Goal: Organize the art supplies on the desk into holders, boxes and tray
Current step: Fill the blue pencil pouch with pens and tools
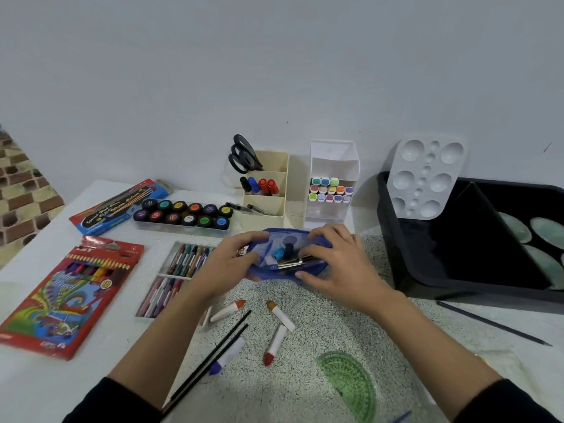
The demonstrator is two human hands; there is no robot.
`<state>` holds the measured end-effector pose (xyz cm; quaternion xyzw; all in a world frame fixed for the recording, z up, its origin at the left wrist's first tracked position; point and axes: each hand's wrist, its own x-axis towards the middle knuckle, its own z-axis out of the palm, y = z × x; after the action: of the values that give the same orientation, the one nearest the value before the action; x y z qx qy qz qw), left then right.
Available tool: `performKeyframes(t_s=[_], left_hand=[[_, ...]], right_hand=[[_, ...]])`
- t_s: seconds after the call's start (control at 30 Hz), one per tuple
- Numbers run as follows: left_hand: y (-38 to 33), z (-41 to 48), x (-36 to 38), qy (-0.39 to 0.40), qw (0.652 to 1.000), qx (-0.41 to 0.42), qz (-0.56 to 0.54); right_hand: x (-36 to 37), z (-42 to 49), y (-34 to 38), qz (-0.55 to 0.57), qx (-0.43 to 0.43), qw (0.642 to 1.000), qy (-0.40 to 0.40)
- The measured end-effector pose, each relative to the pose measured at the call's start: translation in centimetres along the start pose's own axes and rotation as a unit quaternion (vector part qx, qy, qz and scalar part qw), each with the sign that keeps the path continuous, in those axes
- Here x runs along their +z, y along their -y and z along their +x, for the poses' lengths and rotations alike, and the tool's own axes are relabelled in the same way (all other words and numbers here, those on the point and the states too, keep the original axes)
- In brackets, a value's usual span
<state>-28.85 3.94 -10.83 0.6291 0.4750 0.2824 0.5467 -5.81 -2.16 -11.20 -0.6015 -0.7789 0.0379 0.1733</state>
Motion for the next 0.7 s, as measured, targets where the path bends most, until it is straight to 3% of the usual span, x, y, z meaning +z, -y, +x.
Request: performKeyframes(t_s=[0.17, 0.3, 0.43, 0.57, 0.7], left_hand=[[0.1, -0.4, -1.5, 0.047, 0.998, -0.010, -0.043], [1.8, -1.6, -2.8, 0.067, 0.996, 0.042, 0.040], [3.6, -2.4, -1.7, -0.021, 0.994, 0.087, 0.069], [4.2, -2.7, -0.5, -0.106, 0.985, 0.117, 0.063], [4.2, -3.4, 0.5, -0.076, 0.983, 0.147, 0.076]], right_hand=[[0.1, 0.2, 0.6, -0.019, 0.030, 0.998, 0.045], [1.3, -0.6, 0.1, -0.048, 0.026, 0.998, -0.019], [2.2, -1.4, -0.2, -0.056, 0.054, 0.993, -0.087], [1.9, -1.5, 1.2, -0.048, 0.059, 0.994, -0.080], [1.2, -0.9, 4.2, 0.036, 0.015, 0.999, -0.027]])
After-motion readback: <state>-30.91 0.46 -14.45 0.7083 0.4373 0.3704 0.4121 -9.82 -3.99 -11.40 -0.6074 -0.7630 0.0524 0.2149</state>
